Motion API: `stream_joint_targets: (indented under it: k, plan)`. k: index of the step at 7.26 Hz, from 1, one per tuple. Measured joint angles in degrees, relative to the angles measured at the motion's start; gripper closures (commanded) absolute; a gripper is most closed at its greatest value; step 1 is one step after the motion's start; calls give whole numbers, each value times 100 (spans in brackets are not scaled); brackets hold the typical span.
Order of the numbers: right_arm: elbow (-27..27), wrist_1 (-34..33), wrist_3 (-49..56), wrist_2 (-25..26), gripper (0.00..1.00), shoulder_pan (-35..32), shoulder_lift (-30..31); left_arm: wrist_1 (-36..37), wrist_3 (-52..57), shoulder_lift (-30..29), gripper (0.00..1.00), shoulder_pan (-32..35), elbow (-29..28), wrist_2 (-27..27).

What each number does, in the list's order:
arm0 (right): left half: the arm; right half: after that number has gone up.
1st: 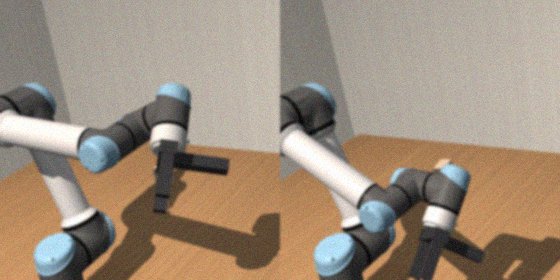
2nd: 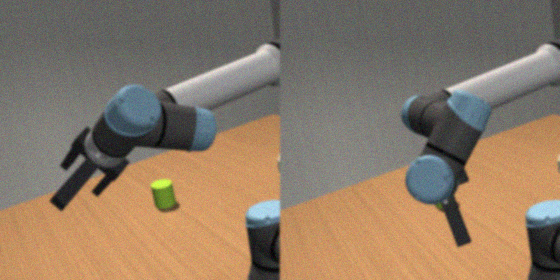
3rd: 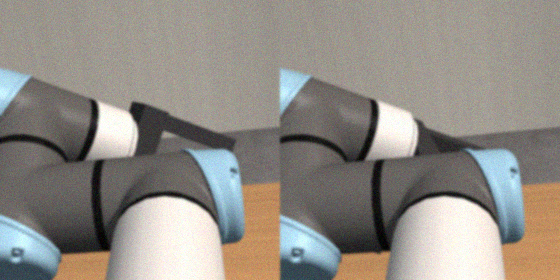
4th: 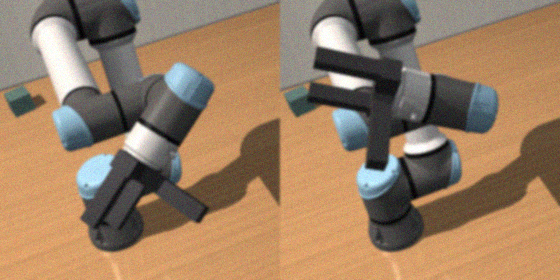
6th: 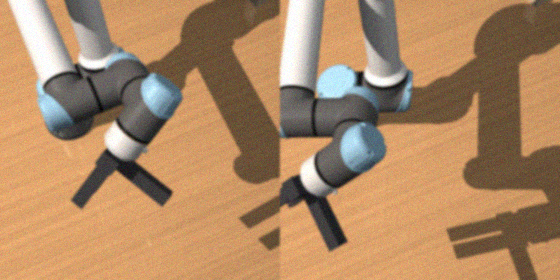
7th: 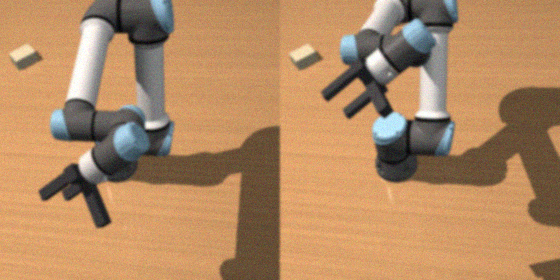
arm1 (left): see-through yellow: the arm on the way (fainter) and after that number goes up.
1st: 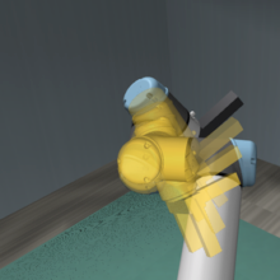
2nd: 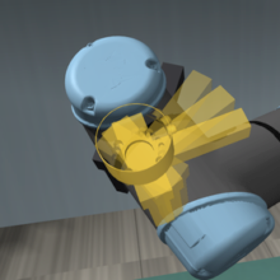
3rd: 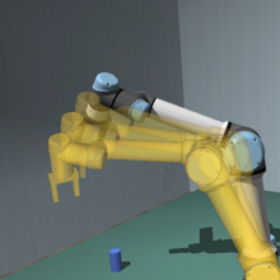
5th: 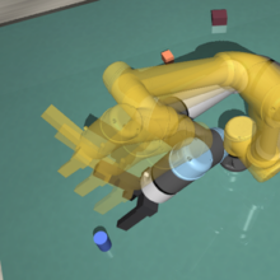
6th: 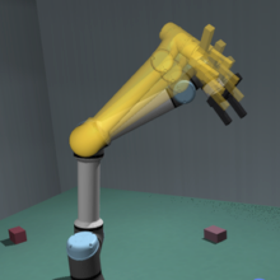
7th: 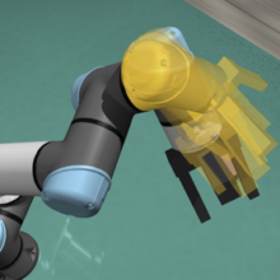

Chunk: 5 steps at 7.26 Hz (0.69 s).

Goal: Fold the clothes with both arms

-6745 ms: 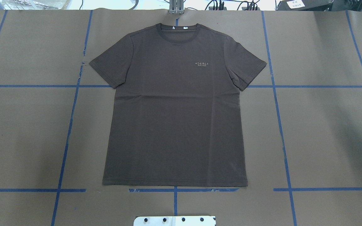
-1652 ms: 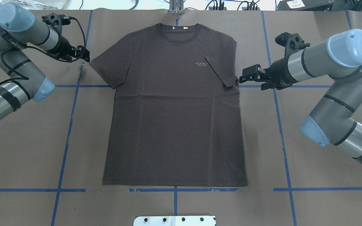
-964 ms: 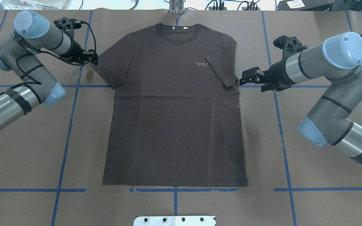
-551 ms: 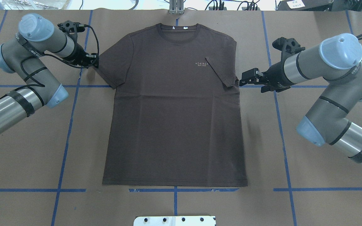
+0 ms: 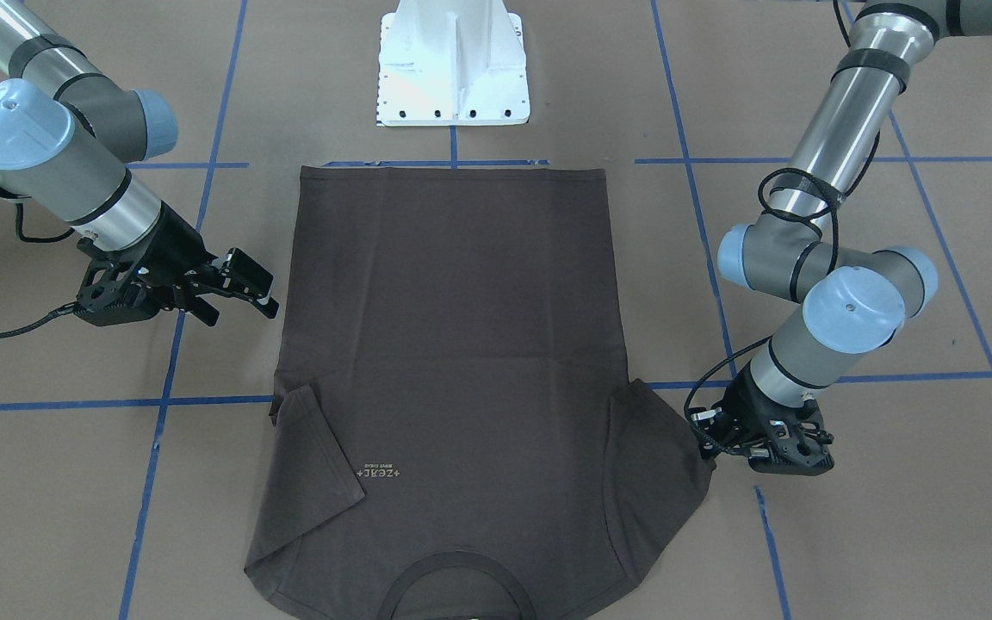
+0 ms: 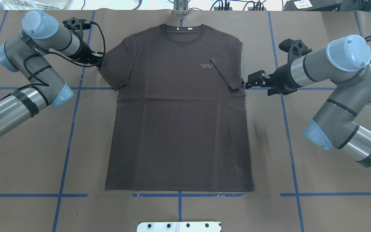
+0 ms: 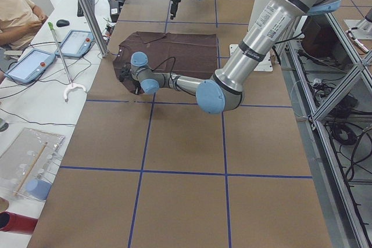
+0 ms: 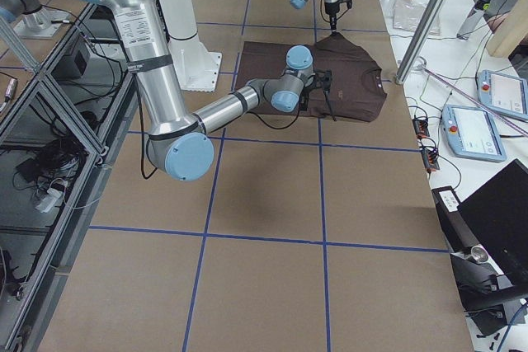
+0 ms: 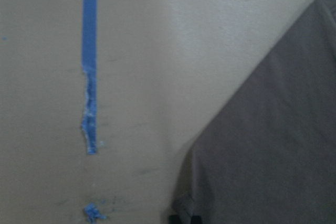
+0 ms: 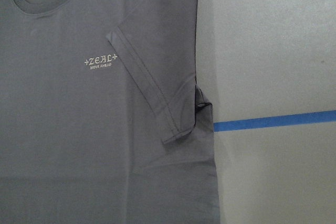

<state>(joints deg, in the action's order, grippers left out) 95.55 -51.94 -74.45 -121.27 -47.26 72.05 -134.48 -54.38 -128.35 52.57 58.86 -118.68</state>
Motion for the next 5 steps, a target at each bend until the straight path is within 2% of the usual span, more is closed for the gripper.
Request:
stream_joint_targets:
  k: [3,5]
  plan:
    - [-13,7,6,32,0,5,2,22,-226,-278,100,-2,125,-19]
    - [-25,6,15,33,0,6,2,125,-751,-597,100,-246,132,23]
